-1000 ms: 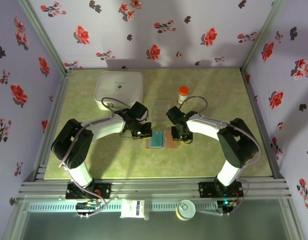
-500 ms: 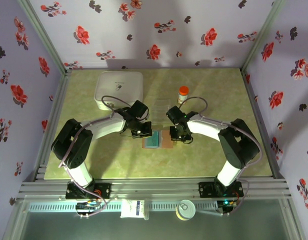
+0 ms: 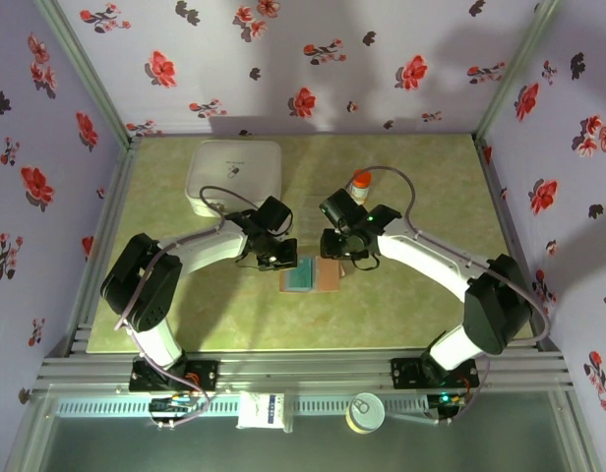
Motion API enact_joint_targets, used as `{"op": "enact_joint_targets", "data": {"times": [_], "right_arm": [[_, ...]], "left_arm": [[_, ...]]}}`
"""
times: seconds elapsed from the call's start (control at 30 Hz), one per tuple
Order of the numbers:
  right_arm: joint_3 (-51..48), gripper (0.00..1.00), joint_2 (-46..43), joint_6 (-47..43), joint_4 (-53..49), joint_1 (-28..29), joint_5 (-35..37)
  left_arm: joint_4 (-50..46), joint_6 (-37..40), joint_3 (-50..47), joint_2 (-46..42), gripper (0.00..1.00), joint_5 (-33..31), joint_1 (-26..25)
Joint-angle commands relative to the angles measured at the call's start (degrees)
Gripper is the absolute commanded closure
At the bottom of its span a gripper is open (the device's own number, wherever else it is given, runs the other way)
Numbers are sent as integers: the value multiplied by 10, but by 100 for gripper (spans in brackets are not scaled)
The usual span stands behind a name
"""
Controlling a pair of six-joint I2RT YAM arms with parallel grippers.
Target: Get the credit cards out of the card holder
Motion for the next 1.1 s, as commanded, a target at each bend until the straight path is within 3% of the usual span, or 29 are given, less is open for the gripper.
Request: {"op": "enact_joint_targets", "data": {"times": [0.0, 0.27, 0.4, 1.07], "right_arm": [[-15, 55, 14, 26, 79, 3, -85], [-71, 59, 73, 48, 212, -2, -169], [-91, 66, 92, 64, 257, -4, -191], [-122, 72, 128, 67, 280, -14, -192]], "left_arm": [[-15, 8, 11, 5, 100, -9, 0], [-7, 8, 8, 17, 100, -2, 0], [-5, 10, 5, 21, 100, -2, 1], [2, 9, -25, 35, 100, -19, 5]]}}
